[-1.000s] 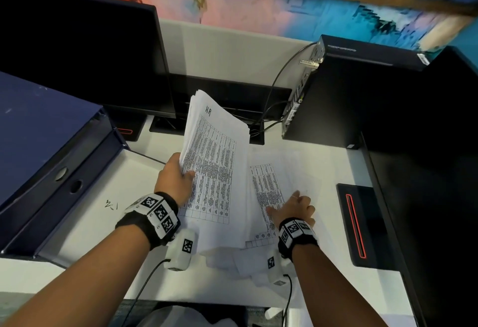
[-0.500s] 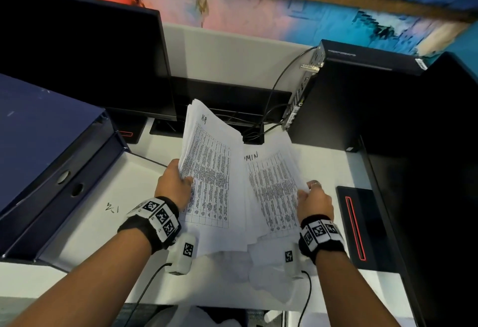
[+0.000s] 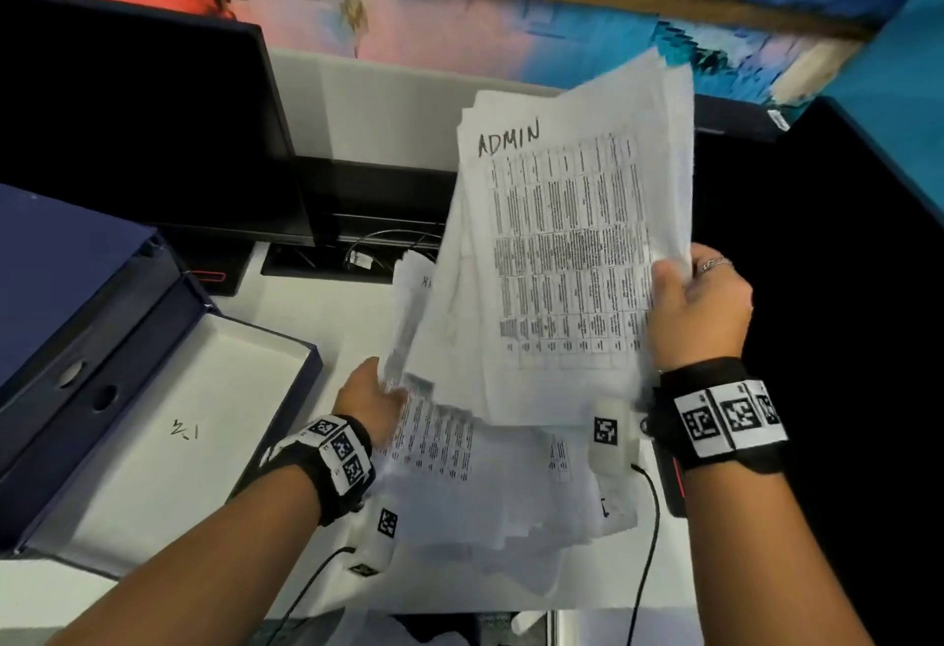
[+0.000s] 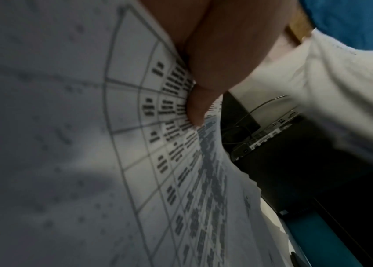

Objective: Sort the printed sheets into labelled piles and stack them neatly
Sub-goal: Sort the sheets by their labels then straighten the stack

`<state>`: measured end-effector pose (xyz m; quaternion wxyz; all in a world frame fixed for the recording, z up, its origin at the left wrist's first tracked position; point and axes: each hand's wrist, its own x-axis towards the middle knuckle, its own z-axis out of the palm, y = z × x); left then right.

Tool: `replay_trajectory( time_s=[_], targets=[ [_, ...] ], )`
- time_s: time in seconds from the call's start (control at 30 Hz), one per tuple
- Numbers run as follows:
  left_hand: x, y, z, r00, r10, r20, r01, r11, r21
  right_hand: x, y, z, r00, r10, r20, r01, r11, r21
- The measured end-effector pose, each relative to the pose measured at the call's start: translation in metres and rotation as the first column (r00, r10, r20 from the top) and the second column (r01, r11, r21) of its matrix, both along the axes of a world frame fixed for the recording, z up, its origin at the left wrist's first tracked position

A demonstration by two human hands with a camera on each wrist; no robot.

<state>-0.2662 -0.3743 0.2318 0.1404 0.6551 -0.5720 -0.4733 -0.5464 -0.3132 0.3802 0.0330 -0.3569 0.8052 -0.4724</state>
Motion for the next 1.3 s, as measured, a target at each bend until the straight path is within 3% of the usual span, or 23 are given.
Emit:
replay_trajectory(
  time_s=[0.13,0.2,0.27,0.3,0.37,0.4,0.5,0.63,0.7,0.83,0.93,1.0,1.17,1.23,1.3],
  targets=[
    [0.001,0.000,-0.002,0.985,0.035,-0.169,-0.002,0.981,0.196,-0.003,-0.005,-0.056,0.968,0.063,0.242,-0.098,0.986,0.136],
    [0.005,-0.006,-0.008,0.984,0.111,-0.137,-0.068,0.955,0.288,-0.004,-0.003,-0.098,0.956,0.075,0.284,-0.166,0.936,0.311],
    [0.004,-0.009,-0.010,0.974,0.190,-0.122,-0.135,0.923,0.360,-0.002,0.000,-0.136,0.950,0.063,0.306,-0.222,0.826,0.518],
    [0.002,-0.008,-0.009,0.976,0.183,-0.114,-0.131,0.922,0.364,0.003,0.004,-0.149,0.949,0.083,0.304,-0.265,0.734,0.625],
    [-0.008,-0.003,-0.001,0.990,0.106,-0.093,-0.070,0.940,0.334,0.019,0.013,-0.167,0.950,0.156,0.271,-0.311,0.573,0.758],
    [-0.012,-0.001,-0.003,0.994,0.062,-0.090,-0.030,0.946,0.323,0.030,0.017,-0.172,0.949,0.190,0.251,-0.314,0.544,0.778],
    [-0.026,0.005,-0.012,0.999,-0.011,-0.036,0.023,0.946,0.323,0.063,0.029,-0.187,0.948,0.217,0.234,-0.315,0.514,0.798],
    [-0.024,0.000,-0.017,0.974,-0.124,0.191,0.095,0.983,0.155,0.078,0.031,-0.191,0.962,0.144,0.230,-0.271,0.554,0.787],
    [-0.018,-0.004,-0.017,0.976,-0.114,0.183,0.106,0.993,0.055,0.070,0.032,-0.191,0.958,0.105,0.266,-0.272,0.617,0.738],
    [0.005,-0.008,0.001,0.997,-0.026,-0.078,0.025,1.000,-0.014,0.046,0.028,-0.176,0.907,0.114,0.405,-0.335,0.779,0.531],
    [0.026,-0.011,0.030,0.963,-0.054,-0.266,0.032,0.996,-0.087,0.037,0.015,-0.128,0.727,0.144,0.672,-0.285,0.953,0.105],
    [0.028,-0.011,0.059,0.933,-0.073,-0.352,0.013,0.986,-0.168,0.035,0.007,-0.090,0.673,0.238,0.700,-0.245,0.965,-0.092],
    [0.019,-0.006,0.115,0.893,-0.039,-0.448,-0.133,0.929,-0.346,0.042,0.002,-0.019,0.733,0.419,0.535,-0.244,0.897,-0.368],
    [0.011,-0.001,0.117,0.911,-0.024,-0.412,-0.151,0.909,-0.388,0.046,0.005,-0.017,0.752,0.466,0.466,-0.324,0.877,-0.354],
    [0.009,0.008,0.118,0.903,-0.045,-0.427,-0.099,0.946,-0.309,0.049,0.007,-0.032,0.778,0.445,0.443,-0.384,0.896,-0.225]
  ],
)
